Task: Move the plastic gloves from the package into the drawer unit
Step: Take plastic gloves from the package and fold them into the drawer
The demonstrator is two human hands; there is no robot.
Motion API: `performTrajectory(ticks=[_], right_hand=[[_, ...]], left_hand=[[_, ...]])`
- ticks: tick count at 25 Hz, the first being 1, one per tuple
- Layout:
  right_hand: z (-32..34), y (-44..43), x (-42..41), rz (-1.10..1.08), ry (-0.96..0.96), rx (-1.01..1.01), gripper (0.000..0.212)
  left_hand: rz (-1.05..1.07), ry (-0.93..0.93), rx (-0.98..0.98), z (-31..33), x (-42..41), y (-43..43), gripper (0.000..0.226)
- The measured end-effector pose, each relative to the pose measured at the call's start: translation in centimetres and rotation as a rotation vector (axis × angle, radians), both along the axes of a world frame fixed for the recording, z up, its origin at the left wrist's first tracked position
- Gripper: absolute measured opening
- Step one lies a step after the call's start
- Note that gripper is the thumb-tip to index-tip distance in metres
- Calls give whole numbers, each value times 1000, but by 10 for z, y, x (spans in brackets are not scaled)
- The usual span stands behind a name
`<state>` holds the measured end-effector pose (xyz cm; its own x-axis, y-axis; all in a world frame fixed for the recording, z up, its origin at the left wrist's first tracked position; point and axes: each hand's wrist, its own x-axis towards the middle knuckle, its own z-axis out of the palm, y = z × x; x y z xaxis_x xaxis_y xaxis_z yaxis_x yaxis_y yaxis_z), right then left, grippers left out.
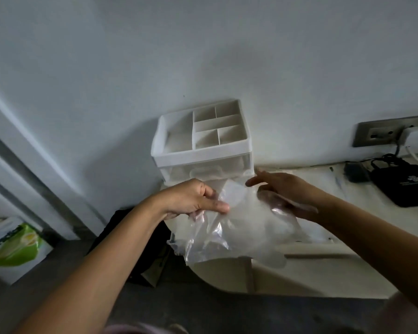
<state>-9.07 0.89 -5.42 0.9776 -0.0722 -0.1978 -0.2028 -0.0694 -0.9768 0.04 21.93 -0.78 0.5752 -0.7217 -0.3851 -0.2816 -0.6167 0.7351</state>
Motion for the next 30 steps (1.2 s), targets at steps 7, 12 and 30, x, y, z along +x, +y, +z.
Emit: performTrajectory(ticks=[7,12,30], right_hand=[[-5,19,5,286,-68,-137,16],[-15,19,24,-146,32,-190,38],[-65,55,61,436,-219,-1113,49]], left_hand=[[91,58,30,-7,11,6,50],[335,254,-91,-34,32,14,13],[495,-369,156,-77,38,22,23]])
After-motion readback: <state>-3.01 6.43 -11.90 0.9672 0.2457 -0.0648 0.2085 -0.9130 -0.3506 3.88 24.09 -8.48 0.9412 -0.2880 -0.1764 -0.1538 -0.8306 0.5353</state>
